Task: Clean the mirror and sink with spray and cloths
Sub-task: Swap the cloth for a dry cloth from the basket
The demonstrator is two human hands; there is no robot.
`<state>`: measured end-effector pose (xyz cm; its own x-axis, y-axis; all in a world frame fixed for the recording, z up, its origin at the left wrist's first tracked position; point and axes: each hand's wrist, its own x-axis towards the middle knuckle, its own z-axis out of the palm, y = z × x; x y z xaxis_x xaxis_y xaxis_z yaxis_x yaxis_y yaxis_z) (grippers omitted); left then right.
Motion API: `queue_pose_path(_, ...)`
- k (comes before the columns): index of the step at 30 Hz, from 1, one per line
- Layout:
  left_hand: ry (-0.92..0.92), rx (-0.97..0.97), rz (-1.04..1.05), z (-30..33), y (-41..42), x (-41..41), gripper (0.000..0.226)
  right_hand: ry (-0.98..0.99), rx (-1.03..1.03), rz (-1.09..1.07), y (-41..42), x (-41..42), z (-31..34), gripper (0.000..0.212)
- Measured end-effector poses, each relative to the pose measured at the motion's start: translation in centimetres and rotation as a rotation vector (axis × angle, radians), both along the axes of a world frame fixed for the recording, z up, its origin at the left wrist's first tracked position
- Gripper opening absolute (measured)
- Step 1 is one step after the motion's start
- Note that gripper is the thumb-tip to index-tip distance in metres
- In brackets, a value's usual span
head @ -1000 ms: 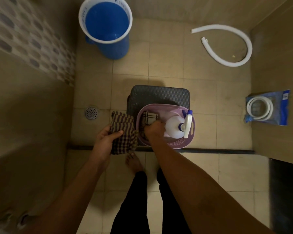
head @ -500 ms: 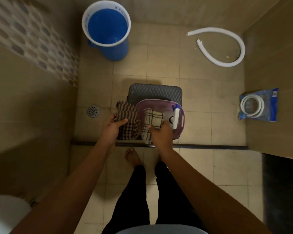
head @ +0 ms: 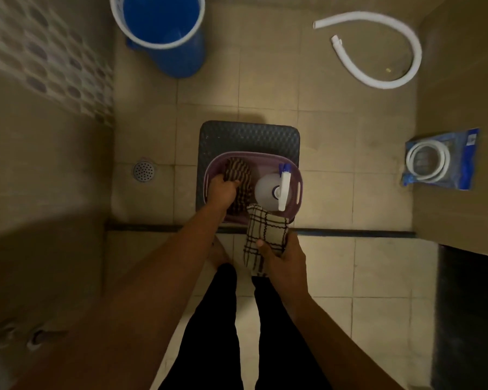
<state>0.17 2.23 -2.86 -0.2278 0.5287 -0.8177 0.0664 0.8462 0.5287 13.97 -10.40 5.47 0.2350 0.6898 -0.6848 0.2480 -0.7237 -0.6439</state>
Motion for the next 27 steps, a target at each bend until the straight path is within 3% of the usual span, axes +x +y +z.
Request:
queue_pose_path(4, 0.11, -0.066, -0.042, -1.9, 0.1, -0.1, 0.04, 0.014, -0.016, -0.013, 0.0, 0.6, -0.7, 0.034)
queue_pose_path(7, 0.388, -0.016, -0.404, -1.7, -0.3, 0.5, 0.042, 0.005, -0.039, -0.005, 0.1, 0.7, -0.8, 0.039)
queue_pose_path(11, 0.669, 0.225, -0.866, -0.3, -1.1, 0.5, 0.074, 0.009, -0.053, 0.017, 0.1, 0.7, -0.2, 0.04)
queue_pose_path(13, 0.747, 0.262, -1.152, 0.0, -1.0, 0.3, 0.069, 0.013, -0.05, 0.021, 0.2, 0.8, 0.1, 0.039)
queue_pose_path(15, 0.724, 0.218, -1.309, -0.1, -0.8, 0.1, 0.067, 0.007, -0.048, 0.024, 0.4, 0.8, 0.2, 0.038)
queue_pose_path(20, 0.653, 0.032, -1.357, -1.7, -0.1, -0.5, 0.07, -0.017, -0.048, 0.032, 0.2, 1.0, -0.6, 0.039)
queue_pose_path(27, 0.601, 0.094, -1.301, -0.7, -0.5, -1.3, 0.071, -0.015, -0.017, 0.018, 0.2, 0.4, -0.5, 0.033)
